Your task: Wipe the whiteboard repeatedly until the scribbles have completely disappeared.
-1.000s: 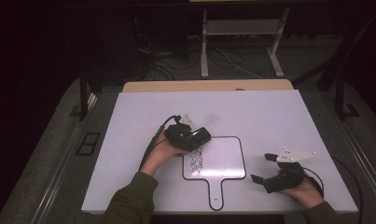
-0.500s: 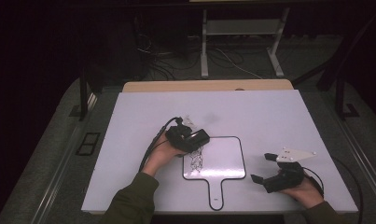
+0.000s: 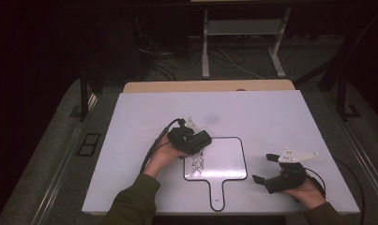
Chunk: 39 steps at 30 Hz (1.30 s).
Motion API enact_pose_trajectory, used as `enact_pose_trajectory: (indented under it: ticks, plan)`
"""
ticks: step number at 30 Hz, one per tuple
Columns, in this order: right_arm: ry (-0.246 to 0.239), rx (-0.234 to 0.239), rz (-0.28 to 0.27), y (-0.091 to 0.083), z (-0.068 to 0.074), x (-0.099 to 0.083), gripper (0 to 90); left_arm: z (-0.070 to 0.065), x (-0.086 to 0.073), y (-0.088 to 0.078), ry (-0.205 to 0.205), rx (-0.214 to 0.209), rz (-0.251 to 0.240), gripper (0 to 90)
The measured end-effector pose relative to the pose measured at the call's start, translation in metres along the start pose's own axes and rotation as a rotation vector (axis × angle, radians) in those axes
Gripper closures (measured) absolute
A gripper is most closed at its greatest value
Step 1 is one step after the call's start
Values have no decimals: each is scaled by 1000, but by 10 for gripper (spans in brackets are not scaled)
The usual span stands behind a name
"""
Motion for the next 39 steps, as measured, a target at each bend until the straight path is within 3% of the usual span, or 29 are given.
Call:
enact_pose_trajectory:
  ticks: [14,24,36,39]
  plan:
    - [0,-1,0,0,0,0,0,-11,4,2,28,-19,1,394]
    - [-1,-1,1,0,0,0,0,4,3,3,-8,20,-11,394]
    - [-2,-2,0,0,0,0,0,27,-13,-7,-59,89,23,394]
    - [-1,-1,-1,0,0,0,0,27,-14,-8,-62,88,25,394]
Point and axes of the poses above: each handheld gripper's, and its own axes: y roughly forward along the jaws, x roughly out of its top, z roughly to its left, the point moved 9 cm from there along y, roughly forward along the jaws, and after that the axes turned 10 degrees about y, right-handed, at the moved point
